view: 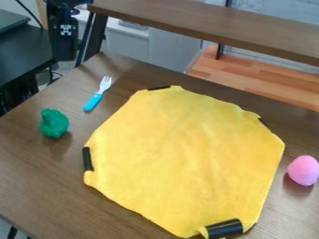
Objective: Fold the cloth from bottom right to left
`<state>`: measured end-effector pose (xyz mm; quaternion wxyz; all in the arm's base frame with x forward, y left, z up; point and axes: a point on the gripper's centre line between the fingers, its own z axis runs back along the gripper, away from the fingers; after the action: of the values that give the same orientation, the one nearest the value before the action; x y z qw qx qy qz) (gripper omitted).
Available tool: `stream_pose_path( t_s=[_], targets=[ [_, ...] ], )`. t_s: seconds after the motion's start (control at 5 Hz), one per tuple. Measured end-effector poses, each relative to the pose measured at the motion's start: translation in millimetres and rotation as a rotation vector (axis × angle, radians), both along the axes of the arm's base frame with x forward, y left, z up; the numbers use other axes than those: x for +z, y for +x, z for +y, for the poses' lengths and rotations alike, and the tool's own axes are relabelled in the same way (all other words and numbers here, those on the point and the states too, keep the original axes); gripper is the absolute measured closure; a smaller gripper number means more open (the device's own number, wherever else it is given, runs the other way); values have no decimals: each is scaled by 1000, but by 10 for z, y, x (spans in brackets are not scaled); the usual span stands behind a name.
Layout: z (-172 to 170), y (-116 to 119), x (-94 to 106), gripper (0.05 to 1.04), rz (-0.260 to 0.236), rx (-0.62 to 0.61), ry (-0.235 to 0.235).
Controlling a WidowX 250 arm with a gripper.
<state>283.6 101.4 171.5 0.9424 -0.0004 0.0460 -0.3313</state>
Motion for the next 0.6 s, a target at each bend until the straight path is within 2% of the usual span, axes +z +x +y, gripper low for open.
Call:
stream_pose_path(
  t_s=[0.2,0.4,0.6],
  targets=[
    [-10,24,-104,83,30,-8,-22],
    [94,405,-441,83,47,-100,-154],
    [228,685,-553,83,15,-163,-119]
  ],
)
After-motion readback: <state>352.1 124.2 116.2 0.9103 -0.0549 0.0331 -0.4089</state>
